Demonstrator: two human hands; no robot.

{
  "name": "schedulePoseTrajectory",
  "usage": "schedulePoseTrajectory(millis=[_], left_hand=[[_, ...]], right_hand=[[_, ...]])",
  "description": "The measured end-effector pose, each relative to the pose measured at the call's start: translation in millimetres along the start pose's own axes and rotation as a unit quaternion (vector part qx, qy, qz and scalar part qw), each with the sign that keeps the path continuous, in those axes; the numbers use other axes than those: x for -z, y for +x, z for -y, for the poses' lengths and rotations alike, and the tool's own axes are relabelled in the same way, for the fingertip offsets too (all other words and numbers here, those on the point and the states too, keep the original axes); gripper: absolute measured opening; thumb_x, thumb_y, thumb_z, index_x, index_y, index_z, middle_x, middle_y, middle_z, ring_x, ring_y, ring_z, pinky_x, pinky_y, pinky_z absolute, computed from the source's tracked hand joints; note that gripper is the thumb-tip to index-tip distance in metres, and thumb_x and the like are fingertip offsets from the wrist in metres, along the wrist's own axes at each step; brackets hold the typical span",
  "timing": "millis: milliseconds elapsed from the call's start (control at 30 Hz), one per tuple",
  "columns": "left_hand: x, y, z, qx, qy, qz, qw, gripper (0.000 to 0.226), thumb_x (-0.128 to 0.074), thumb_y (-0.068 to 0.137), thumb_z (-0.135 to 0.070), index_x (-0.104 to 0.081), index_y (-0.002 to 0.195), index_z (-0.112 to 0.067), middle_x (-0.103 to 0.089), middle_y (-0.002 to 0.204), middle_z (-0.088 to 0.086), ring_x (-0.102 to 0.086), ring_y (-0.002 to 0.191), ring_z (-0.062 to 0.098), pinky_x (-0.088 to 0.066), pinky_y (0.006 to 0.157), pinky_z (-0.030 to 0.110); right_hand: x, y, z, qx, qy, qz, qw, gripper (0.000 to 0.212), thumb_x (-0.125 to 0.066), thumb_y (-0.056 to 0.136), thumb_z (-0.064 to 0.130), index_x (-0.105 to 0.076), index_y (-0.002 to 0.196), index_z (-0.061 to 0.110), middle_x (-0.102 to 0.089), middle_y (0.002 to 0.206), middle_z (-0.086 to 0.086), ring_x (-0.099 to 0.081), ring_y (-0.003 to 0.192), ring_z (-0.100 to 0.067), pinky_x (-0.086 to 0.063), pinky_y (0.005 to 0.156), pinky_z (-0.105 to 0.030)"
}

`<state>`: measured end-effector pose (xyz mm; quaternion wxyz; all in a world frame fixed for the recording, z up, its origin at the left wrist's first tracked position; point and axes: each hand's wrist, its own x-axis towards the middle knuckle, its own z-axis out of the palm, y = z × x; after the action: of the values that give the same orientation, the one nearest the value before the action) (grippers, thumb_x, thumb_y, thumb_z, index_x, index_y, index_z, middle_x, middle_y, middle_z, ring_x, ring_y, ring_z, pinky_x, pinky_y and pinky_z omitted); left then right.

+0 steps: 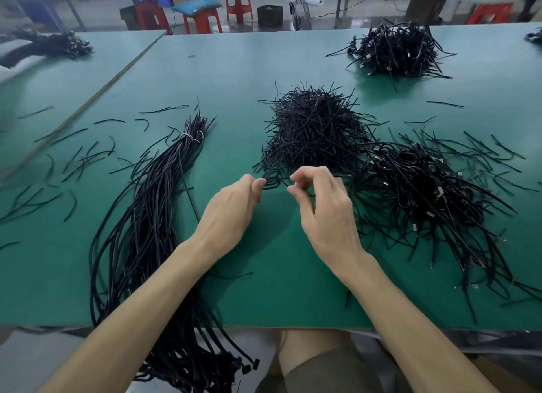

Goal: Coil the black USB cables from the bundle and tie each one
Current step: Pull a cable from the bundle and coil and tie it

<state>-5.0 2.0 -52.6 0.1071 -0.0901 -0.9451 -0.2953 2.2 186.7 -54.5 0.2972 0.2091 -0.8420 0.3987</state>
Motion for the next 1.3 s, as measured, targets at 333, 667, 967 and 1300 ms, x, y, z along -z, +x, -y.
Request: schedulePoseTrajectory(millis=[333, 667, 967, 1300], left_hand=[[0, -1, -3, -0.085, -0.043, 0.079, 0.992, 0.045, -0.018, 0.103, -0.056, -0.045, 0.086, -0.024, -0.059, 0.074, -0.001, -0.054, 0.066, 0.024, -0.046, 0.067, 0.043], [-7, 5, 4, 0.000, -0.102, 0.004, 0.995, 0.042, -0.030, 0.109, -0.044, -0.039, 0.071, -0.029, -0.049, 0.066, -0.003, -0.041, 0.062, 0.015, -0.034, 0.059, 0.025], [-7, 3, 3, 0.002, -0.090, 0.017, 0.996, 0.044, -0.025, 0.107, -0.054, -0.045, 0.076, -0.031, -0.058, 0.074, -0.007, -0.054, 0.071, 0.014, -0.044, 0.068, 0.034], [-5, 1, -5, -0.010, -0.100, 0.022, 0.995, 0.042, -0.031, 0.110, -0.043, -0.041, 0.074, -0.024, -0.051, 0.066, -0.009, -0.045, 0.065, 0.018, -0.037, 0.061, 0.031]], right_hand=[[-1, -1, 5, 0.025, 0.012, 0.040, 0.999, 0.010, -0.066, 0.097, 0.009, -0.063, 0.096, -0.001, -0.063, 0.092, -0.007, -0.060, 0.079, -0.030, -0.052, 0.076, -0.046], [-1, -1, 6, 0.056, 0.005, 0.052, 0.997, 0.006, -0.063, 0.100, 0.005, -0.061, 0.099, -0.001, -0.056, 0.096, -0.006, -0.054, 0.075, -0.016, -0.052, 0.067, -0.035], [-2, -2, 4, 0.040, 0.028, 0.067, 0.997, 0.008, -0.064, 0.098, 0.005, -0.060, 0.102, 0.000, -0.057, 0.097, -0.006, -0.058, 0.080, -0.016, -0.054, 0.073, -0.032], [-5, -3, 3, 0.062, 0.023, 0.077, 0.995, 0.012, -0.067, 0.098, 0.011, -0.061, 0.096, 0.000, -0.057, 0.093, -0.004, -0.057, 0.077, -0.018, -0.053, 0.071, -0.033]])
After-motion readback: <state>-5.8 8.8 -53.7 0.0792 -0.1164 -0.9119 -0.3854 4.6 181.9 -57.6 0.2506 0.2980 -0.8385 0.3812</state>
